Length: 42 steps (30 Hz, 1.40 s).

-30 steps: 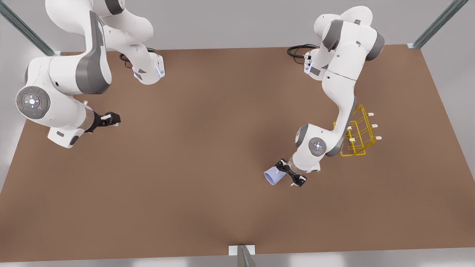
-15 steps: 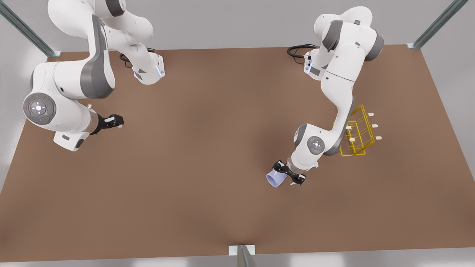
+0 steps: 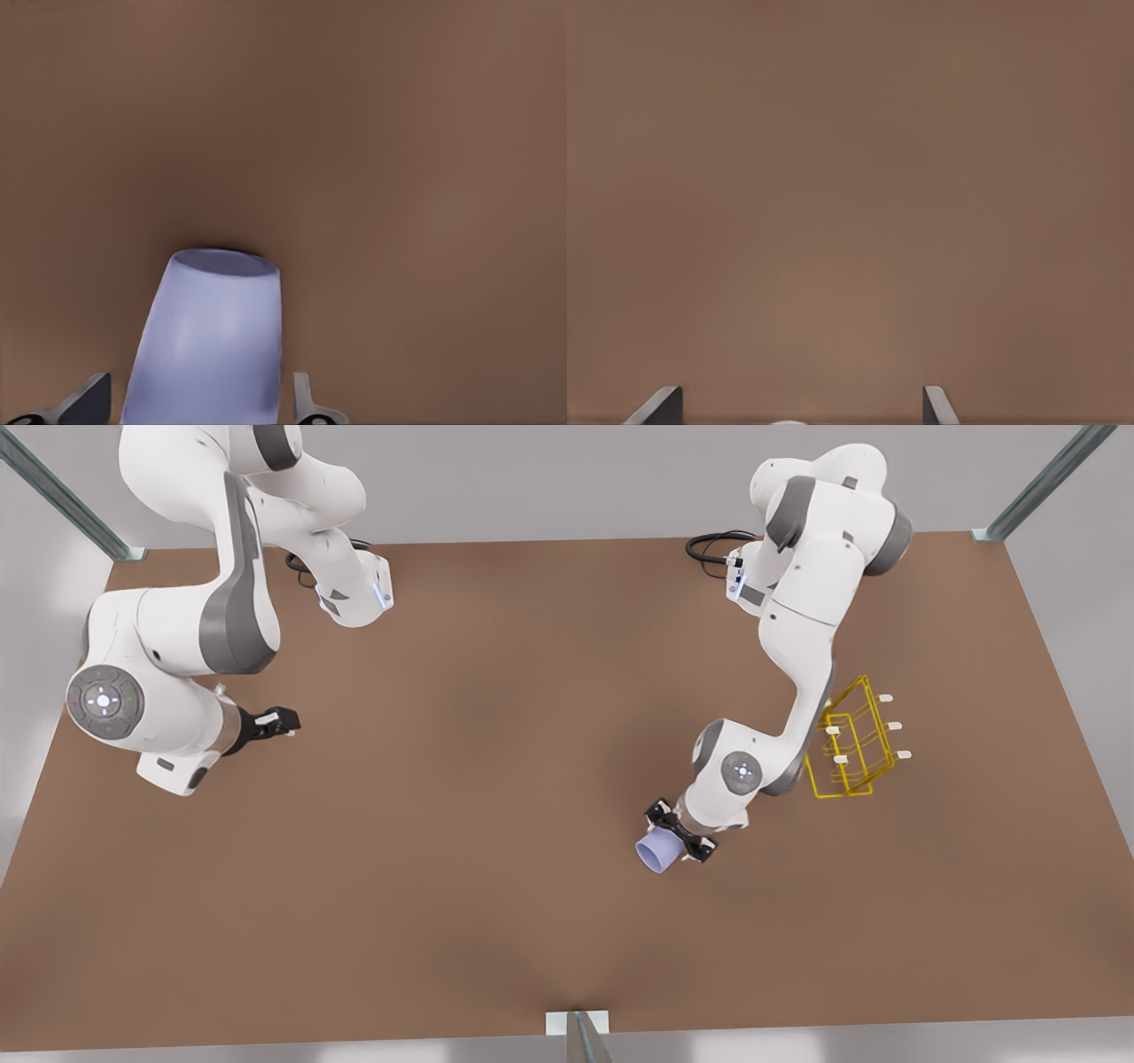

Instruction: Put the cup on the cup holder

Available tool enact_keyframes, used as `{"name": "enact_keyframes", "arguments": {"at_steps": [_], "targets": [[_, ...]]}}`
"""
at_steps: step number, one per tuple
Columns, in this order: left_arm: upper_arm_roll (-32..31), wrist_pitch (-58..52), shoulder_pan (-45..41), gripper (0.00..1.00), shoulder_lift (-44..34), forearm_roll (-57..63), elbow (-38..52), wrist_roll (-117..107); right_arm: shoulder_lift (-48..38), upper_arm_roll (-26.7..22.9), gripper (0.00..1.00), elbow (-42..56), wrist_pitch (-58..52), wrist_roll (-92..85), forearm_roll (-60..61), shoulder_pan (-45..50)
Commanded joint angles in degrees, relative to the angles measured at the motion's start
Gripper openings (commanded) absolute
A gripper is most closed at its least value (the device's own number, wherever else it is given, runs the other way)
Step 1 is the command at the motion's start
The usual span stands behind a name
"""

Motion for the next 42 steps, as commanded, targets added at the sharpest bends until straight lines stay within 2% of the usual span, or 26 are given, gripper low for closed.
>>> {"name": "enact_keyframes", "arguments": {"at_steps": [1,9,10,13,15,16,17,18,19,20,22,24,25,28,31,35,39,42], "targets": [[-0.01,0.06,-0.07,1.00,0.57,-0.09,0.04,13.71,0.03,-0.13,1.00,0.10,0.06,-0.38,0.18,0.00],[-0.01,0.33,-0.68,1.00,2.68,-0.27,0.13,13.62,0.64,-0.22,1.00,0.10,0.06,-0.73,0.71,-0.08],[-0.01,0.33,-0.77,0.93,2.68,-0.36,0.22,13.62,0.73,-0.22,1.00,0.10,0.06,-0.73,0.71,-0.08],[-0.01,0.33,-0.77,0.62,2.68,-0.44,0.39,13.27,1.00,-0.22,1.00,0.10,0.06,-0.73,0.71,-0.08],[0.08,-1.07,-0.68,0.63,2.42,-2.29,3.20,13.10,1.17,-0.22,1.00,0.10,0.15,-0.73,0.71,-0.08],[0.43,-8.44,-0.51,0.65,0.49,-2.90,5.31,13.10,1.26,-0.22,1.00,0.10,0.15,-0.73,0.71,-0.08],[1.22,-23.20,-0.51,0.65,-0.04,-2.64,11.98,13.10,1.26,-0.22,1.00,0.10,0.15,-0.82,0.71,-0.17],[2.19,-32.96,-0.68,0.65,-0.04,-1.15,18.04,13.27,1.26,-0.22,1.00,0.19,0.15,-0.73,0.71,-0.17],[13.12,-41.05,-8.03,0.65,-1.88,0.61,20.43,14.85,1.17,-0.22,1.00,0.19,0.15,-0.73,0.71,-0.43],[25.51,-44.21,-18.03,0.65,-2.24,0.52,20.17,18.18,1.00,-0.22,1.00,0.45,0.15,-0.73,0.71,-0.61],[62.82,-52.75,-46.55,0.65,-1.54,-5.36,14.02,36.64,0.73,-0.13,1.00,0.45,0.15,-0.64,0.79,-1.23],[76.01,-59.52,-56.66,0.65,3.47,-5.10,12.61,48.07,0.64,-0.05,1.00,0.63,0.15,-0.29,0.36,-1.23],[79.09,-61.98,-59.30,0.65,6.46,-3.70,12.61,51.85,0.64,-0.05,1.00,0.63,0.15,-0.37,0.18,-1.23],[81.47,-62.60,-62.47,0.65,12.52,16.51,10.06,53.70,0.91,-0.13,1.00,0.98,0.06,-0.82,0.00,-1.14],[81.55,-53.46,-65.37,0.65,13.93,31.54,-3.38,53.61,1.00,-0.22,1.00,0.98,0.06,-1.34,0.09,-1.23],[82.43,-44.23,-63.88,0.66,13.84,35.59,-8.05,52.21,1.17,-0.66,1.00,0.89,0.06,-1.96,0.36,-1.23],[81.91,-41.07,-62.47,0.66,14.90,35.59,-8.92,52.21,1.17,-0.66,1.00,0.89,0.15,-1.96,0.44,-1.23],[77.60,-40.98,-58.87,0.66,15.95,35.50,-8.75,49.13,1.17,-0.66,1.00,0.89,0.15,-1.96,0.62,-1.23]]}}
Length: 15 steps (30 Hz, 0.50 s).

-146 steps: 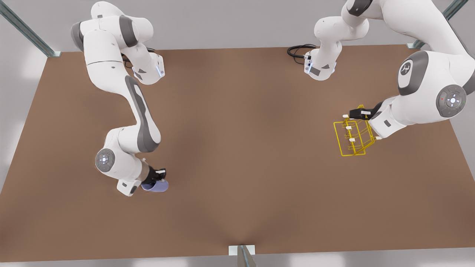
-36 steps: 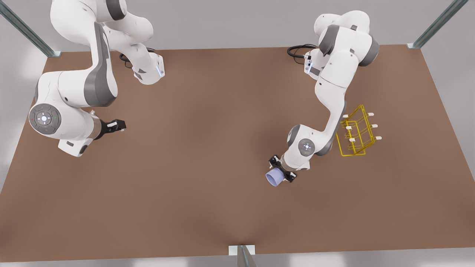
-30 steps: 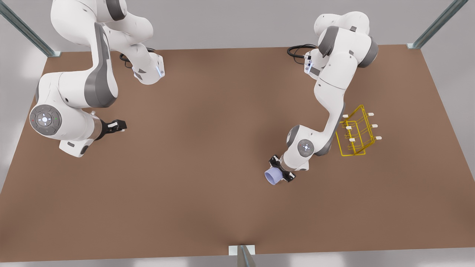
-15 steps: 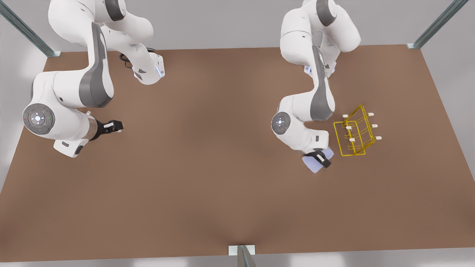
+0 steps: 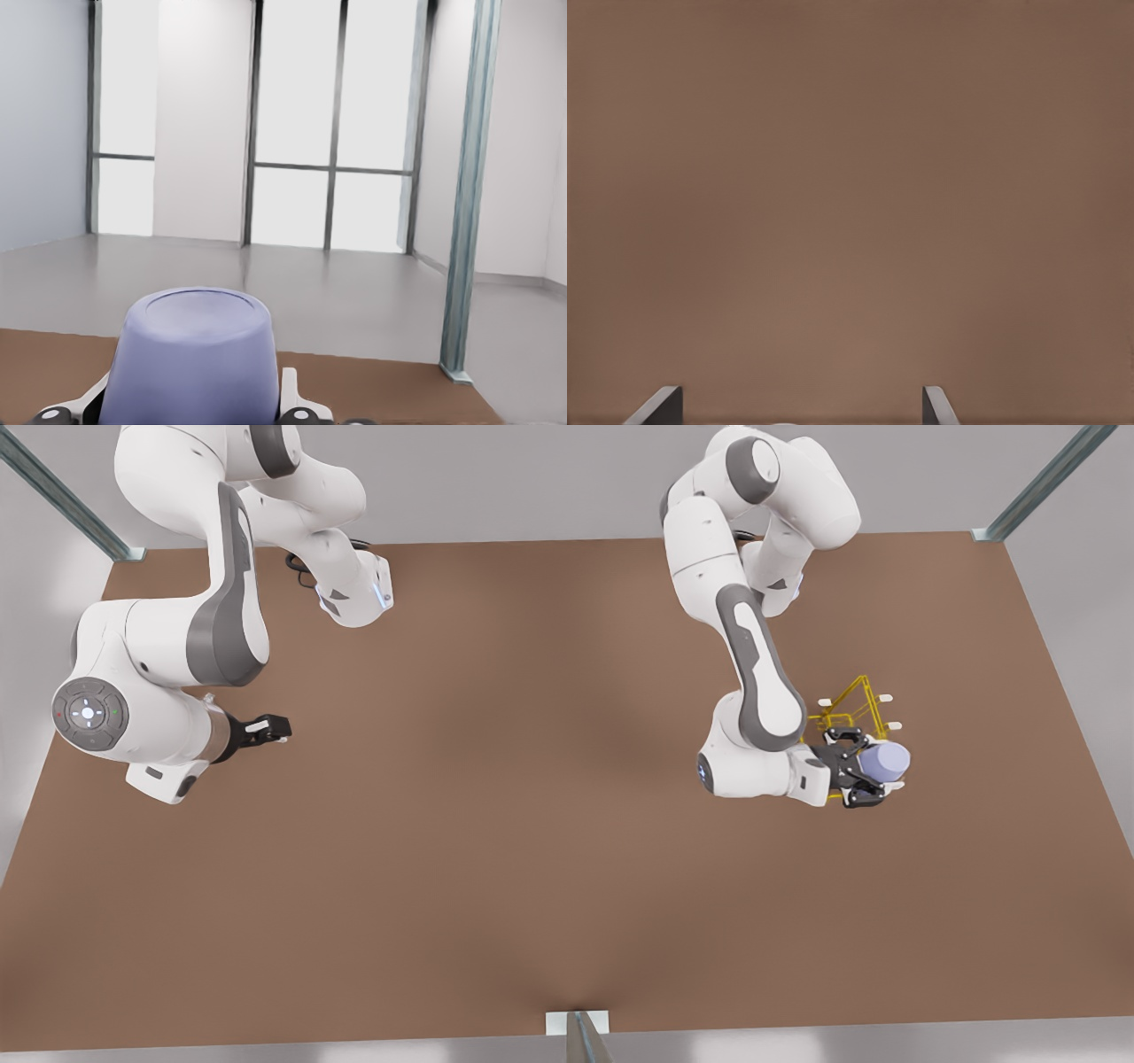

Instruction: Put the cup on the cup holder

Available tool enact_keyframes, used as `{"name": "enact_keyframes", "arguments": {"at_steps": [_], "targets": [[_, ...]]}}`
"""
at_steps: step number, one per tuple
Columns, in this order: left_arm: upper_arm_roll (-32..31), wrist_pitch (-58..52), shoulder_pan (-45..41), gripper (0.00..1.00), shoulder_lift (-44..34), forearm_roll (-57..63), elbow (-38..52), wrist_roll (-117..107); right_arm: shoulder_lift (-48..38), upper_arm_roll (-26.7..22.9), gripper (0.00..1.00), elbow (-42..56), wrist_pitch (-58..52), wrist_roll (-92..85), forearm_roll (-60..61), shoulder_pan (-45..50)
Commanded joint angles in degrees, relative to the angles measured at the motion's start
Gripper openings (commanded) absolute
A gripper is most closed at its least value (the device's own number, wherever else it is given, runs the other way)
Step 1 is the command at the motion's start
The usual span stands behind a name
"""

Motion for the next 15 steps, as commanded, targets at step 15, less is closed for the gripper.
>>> {"name": "enact_keyframes", "arguments": {"at_steps": [15], "targets": [[-1.41,7.50,-3.53,0.69,0.09,0.20,-11.02,3.29,0.28,-0.12,1.00,-0.24,0.72,-0.64,0.13,0.17]]}}
